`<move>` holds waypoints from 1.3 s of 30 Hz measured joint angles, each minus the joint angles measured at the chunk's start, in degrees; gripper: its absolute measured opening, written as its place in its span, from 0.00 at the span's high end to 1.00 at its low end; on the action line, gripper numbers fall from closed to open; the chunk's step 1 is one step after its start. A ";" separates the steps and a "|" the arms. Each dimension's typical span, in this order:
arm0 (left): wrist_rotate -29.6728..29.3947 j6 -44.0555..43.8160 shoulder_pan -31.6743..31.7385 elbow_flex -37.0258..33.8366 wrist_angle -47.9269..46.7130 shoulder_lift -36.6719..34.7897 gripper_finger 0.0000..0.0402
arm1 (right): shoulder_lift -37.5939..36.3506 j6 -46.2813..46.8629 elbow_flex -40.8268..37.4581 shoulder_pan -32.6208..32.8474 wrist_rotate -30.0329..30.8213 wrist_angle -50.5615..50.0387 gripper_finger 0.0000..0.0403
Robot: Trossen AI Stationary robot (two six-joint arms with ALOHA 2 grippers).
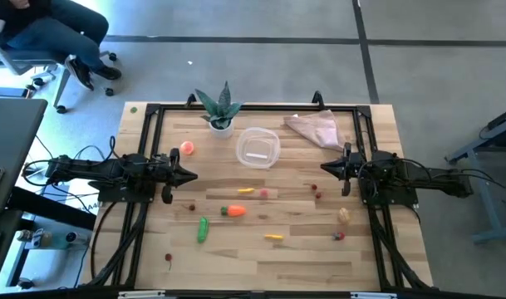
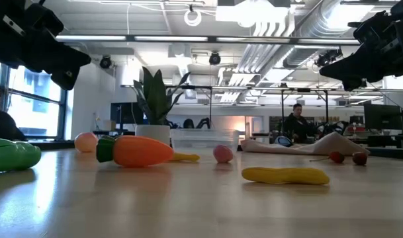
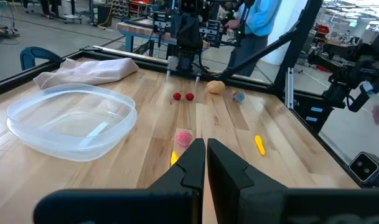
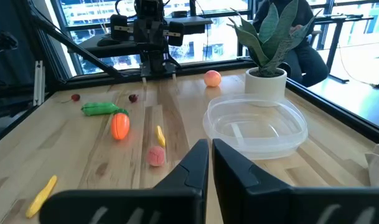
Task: Pick and placing Produce into tupperware
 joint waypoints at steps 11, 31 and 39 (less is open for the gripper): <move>-1.13 -0.07 0.02 0.01 5.54 -0.01 0.98 | -0.02 -1.08 0.00 -0.01 0.06 0.00 0.97; -1.73 -0.37 0.02 0.01 5.23 0.01 0.98 | -0.02 26.58 -0.01 -0.01 7.60 1.80 0.97; -1.76 -0.39 0.02 0.01 5.37 0.01 0.98 | 0.00 18.65 -0.01 -0.04 11.92 18.00 0.97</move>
